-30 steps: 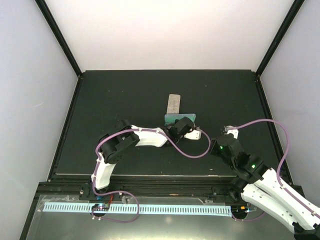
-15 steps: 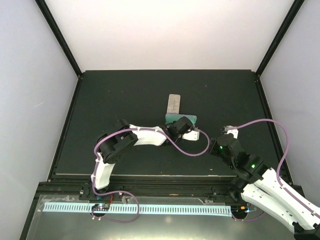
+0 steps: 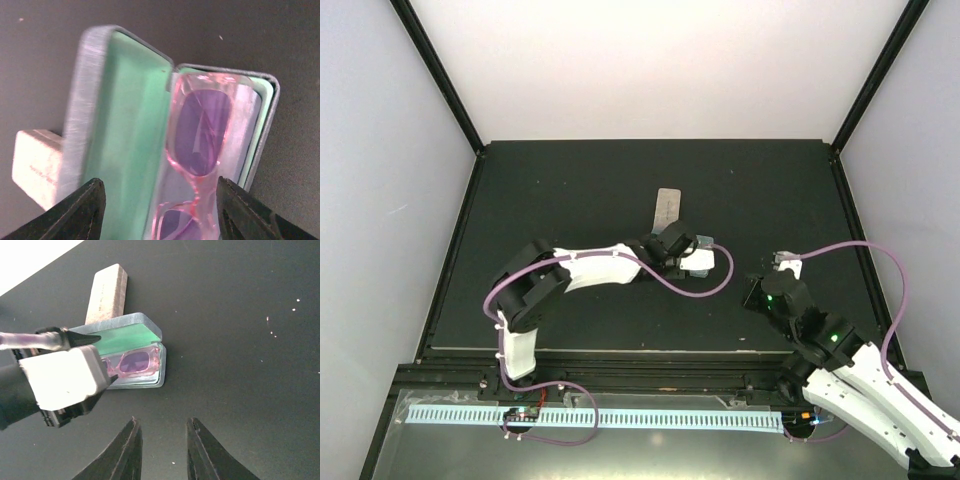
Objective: Organize the sunglasses
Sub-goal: Adjust the sunglasses in the sunglasses case.
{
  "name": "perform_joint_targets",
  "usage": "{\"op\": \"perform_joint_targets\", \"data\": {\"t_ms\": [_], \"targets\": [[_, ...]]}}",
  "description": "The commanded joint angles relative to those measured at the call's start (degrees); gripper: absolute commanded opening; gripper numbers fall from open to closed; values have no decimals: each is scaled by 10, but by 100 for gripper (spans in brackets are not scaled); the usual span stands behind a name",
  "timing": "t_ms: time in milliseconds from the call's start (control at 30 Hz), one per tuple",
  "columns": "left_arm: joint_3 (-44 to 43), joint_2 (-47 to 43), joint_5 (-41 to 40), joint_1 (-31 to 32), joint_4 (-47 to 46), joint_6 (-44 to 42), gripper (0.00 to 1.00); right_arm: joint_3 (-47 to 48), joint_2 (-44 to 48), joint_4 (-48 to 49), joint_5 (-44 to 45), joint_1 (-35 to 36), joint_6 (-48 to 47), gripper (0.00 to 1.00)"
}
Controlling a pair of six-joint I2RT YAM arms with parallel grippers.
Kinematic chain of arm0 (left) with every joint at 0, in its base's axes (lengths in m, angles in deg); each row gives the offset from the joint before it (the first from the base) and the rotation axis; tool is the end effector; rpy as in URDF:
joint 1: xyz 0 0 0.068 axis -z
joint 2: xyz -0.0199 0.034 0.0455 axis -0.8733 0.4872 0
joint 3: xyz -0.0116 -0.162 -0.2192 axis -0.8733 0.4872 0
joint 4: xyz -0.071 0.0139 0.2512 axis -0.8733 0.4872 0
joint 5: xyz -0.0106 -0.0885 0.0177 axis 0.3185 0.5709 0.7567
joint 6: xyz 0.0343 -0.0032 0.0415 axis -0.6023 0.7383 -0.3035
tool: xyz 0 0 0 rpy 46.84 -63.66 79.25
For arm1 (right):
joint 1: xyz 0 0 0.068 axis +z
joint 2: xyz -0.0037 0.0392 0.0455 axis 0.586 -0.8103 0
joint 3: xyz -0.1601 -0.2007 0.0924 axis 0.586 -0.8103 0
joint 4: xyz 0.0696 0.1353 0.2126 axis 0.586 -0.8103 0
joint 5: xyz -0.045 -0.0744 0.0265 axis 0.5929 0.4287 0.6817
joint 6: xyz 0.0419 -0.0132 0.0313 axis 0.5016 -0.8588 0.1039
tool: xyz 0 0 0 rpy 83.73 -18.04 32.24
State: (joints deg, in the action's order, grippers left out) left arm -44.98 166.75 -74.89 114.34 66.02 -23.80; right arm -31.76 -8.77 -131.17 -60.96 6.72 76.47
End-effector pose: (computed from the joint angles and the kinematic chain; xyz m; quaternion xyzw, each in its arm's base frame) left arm 0.2504 -0.3251 0.1659 0.6587 0.6575 0.0646 0.3601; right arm 0.0929 0.0682 0.2489 0.1458 0.8781 0.1995 0.4097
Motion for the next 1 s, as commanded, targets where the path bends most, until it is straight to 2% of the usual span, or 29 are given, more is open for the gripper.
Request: {"op": "perform_joint_targets", "data": {"t_ms": [0, 200, 367, 500, 633, 800, 967], "targets": [[2, -52, 58, -13, 23, 53, 61, 18, -3, 7, 17, -2, -10, 28], [34, -106, 85, -29, 9, 152, 62, 9, -31, 55, -11, -1, -30, 34], [68, -158, 115, -40, -8, 377, 56, 15, -123, 120, -35, -2, -66, 36], [134, -199, 154, -42, -47, 554, 49, 6, -208, 222, -70, -19, -116, 36], [184, -203, 158, -47, -73, 691, 39, 9, -309, 280, -124, -53, -134, 29], [243, -178, 182, -73, -132, 783, 26, 6, -397, 345, -150, -91, -142, 23], [266, -158, 199, -85, -173, 812, 23, 19, -458, 370, -162, -100, -144, 18]]}}
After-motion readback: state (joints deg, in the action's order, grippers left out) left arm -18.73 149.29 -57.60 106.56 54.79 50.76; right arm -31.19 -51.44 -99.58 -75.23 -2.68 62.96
